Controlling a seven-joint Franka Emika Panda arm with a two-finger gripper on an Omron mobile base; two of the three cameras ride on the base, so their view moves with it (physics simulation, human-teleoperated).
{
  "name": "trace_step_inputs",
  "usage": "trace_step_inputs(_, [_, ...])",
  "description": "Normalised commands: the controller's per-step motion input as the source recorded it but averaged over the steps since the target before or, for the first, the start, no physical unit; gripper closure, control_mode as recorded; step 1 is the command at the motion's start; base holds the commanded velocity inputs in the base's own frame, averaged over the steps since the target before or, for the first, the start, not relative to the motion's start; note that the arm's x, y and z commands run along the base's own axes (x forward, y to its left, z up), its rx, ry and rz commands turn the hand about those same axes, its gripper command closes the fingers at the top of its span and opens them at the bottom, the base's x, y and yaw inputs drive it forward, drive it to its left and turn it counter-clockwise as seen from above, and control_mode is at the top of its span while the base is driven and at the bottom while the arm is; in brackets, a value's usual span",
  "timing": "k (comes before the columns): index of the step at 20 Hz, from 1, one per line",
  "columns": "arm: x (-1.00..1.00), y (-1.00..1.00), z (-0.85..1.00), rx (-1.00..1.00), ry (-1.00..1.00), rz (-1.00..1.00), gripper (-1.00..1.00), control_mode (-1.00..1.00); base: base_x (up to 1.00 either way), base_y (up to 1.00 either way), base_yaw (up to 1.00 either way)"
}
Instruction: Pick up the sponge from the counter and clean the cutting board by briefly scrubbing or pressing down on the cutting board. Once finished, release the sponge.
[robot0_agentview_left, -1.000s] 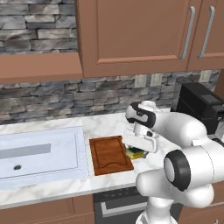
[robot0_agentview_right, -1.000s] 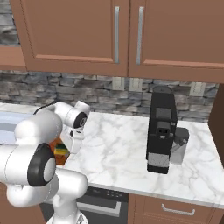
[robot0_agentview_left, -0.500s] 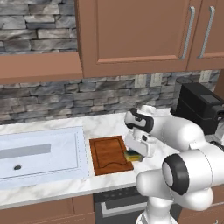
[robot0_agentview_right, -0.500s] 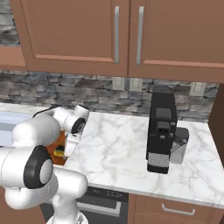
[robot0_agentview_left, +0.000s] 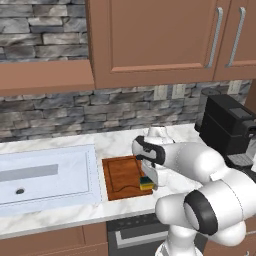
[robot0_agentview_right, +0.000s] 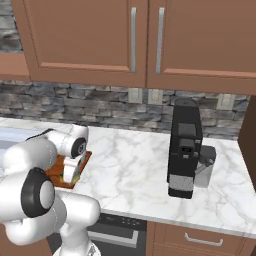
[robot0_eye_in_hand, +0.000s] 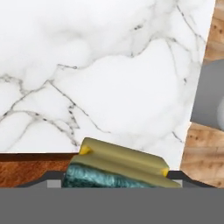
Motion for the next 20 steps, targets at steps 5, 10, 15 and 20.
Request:
trace_step_inputs(5, [0.04,0.17,-0.16,-0.14,0.00,-0.05,1.00,-1.00,0.00,0.00,0.00])
trace_step_inputs(10, [0.06,0.14,-0.24,-0.09,0.00,-0.01,1.00,-1.00,0.00,0.00,0.00])
trace_step_inputs(15, [0.18,0.06,-0.24,-0.02,0.00,0.00,1.00,-1.00,0.00,0.00,0.00])
trace_step_inputs(20, [0.32,0.02,-0.25,0.00,-0.03,0.00,1.00,-1.00,0.00,0.00,0.00])
